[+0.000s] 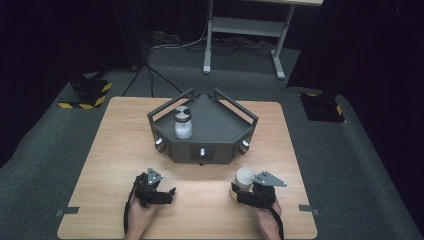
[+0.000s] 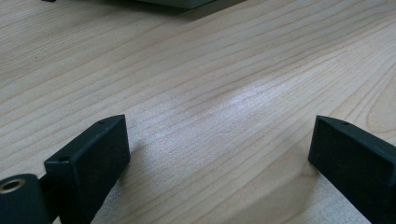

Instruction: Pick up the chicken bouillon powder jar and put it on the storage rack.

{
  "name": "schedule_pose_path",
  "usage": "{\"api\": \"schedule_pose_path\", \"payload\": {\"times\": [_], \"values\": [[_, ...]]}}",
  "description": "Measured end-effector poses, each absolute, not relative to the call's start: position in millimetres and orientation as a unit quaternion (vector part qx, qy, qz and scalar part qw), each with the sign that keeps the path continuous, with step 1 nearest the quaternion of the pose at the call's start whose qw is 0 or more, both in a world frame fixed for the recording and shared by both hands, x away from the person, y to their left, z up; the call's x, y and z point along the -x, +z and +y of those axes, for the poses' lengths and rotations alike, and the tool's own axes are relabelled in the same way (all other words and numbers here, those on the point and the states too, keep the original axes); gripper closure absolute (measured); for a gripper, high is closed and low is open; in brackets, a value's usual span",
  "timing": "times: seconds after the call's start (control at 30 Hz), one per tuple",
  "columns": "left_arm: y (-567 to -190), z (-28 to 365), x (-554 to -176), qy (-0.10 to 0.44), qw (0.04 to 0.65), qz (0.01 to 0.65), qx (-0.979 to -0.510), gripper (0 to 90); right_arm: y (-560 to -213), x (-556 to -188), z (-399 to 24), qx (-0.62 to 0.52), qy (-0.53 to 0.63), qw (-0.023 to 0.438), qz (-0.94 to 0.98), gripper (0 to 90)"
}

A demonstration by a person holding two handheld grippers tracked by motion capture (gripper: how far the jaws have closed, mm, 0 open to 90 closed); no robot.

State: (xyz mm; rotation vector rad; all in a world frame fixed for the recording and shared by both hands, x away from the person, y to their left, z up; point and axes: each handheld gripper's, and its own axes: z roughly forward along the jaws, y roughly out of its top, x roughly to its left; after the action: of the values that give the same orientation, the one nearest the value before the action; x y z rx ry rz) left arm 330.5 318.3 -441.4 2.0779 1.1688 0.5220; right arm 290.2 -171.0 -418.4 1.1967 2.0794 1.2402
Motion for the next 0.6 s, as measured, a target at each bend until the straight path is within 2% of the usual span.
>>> {"api": "schedule_pose_path", "payload": {"times": [0.27,0.6], "values": [[-441,318,-331,0.201,0.343,0.449,-0.800,5.4,-419,-289,-168,-0.426,0.447,0.225,0.754,31.8],[-442,318,-330,0.201,0.344,0.450,-0.799,5.4,-415,-284,-159,-0.430,0.435,0.241,0.754,33.0]]}}
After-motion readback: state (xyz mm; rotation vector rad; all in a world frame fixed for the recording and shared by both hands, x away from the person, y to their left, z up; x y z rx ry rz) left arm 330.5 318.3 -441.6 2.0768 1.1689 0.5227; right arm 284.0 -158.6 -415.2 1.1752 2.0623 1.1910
